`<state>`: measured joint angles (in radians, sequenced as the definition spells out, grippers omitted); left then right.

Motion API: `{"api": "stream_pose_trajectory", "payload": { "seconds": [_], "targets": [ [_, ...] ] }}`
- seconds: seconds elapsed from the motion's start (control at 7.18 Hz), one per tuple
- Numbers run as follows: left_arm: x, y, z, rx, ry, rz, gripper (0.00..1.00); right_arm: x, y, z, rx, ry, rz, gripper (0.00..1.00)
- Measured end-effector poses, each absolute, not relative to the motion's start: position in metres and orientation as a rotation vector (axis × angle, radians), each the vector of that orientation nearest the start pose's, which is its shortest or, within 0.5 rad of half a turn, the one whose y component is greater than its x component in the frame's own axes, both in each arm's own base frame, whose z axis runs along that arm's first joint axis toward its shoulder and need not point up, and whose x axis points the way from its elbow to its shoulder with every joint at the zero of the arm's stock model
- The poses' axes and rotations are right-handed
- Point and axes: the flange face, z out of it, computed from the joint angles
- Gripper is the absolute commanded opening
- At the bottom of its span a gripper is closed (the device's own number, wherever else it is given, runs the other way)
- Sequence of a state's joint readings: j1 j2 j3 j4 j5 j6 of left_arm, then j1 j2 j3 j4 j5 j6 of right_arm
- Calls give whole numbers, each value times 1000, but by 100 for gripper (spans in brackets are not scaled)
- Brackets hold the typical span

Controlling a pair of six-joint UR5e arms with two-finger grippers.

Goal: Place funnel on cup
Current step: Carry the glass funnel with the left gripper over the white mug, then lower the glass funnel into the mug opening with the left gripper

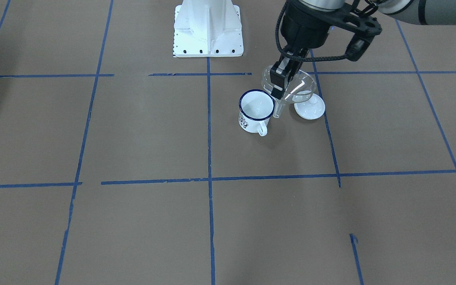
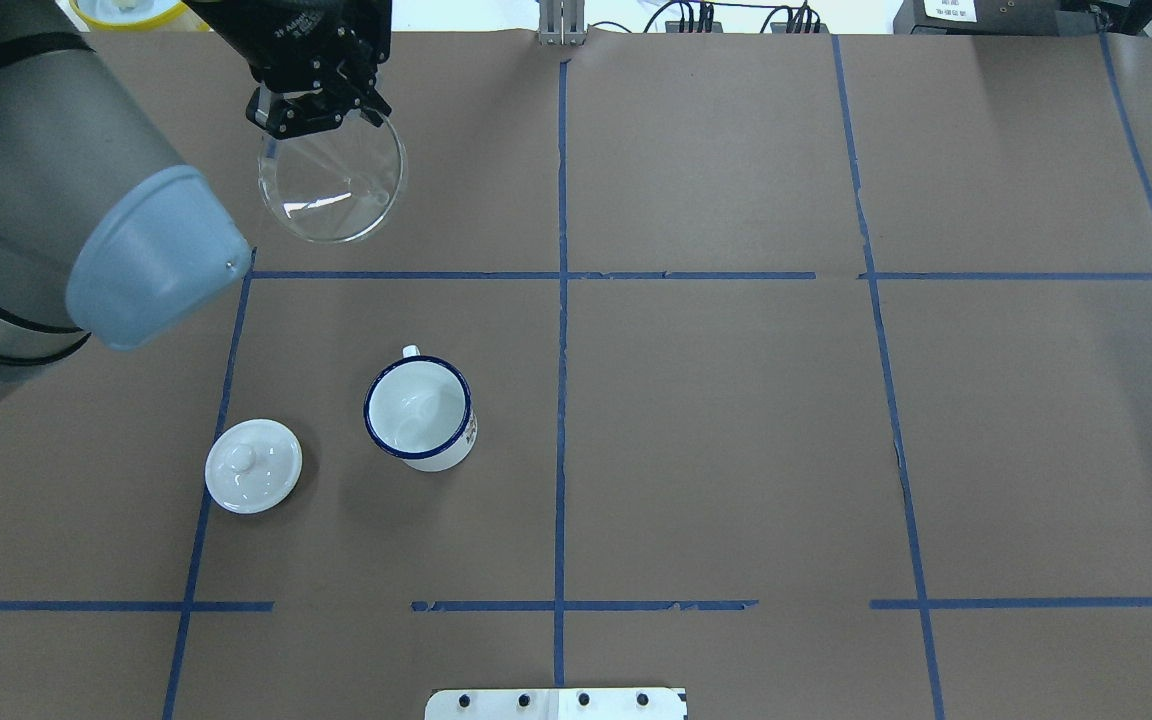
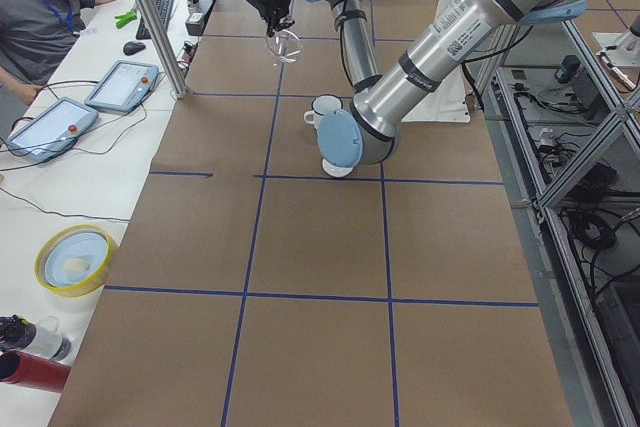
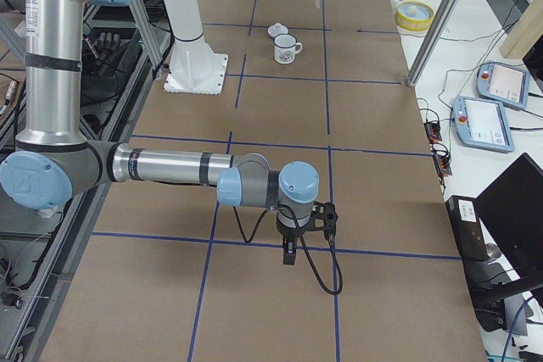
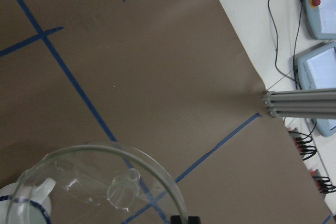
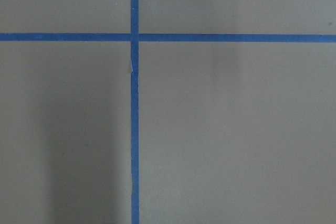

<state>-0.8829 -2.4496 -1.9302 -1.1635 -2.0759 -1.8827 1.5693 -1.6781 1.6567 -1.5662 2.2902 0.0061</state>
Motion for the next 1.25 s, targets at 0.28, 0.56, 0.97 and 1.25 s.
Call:
{"api": "stream_pose_trajectory", "payload": {
  "seconds": [0.28, 0.56, 0.97, 1.25],
  "targets": [
    [364, -485, 63, -279, 837, -749, 0, 67, -445, 670, -19, -719, 10, 100],
    [413, -469, 84, -311, 764, -662, 0, 67, -445, 670, -19, -719, 10, 100],
    [463, -451, 126, -331, 728, -580, 0, 67, -445, 670, -19, -719, 10, 100],
    [491, -448, 144, -341, 713, -555, 0, 67, -445, 670, -19, -719, 10, 100]
  ]
}}
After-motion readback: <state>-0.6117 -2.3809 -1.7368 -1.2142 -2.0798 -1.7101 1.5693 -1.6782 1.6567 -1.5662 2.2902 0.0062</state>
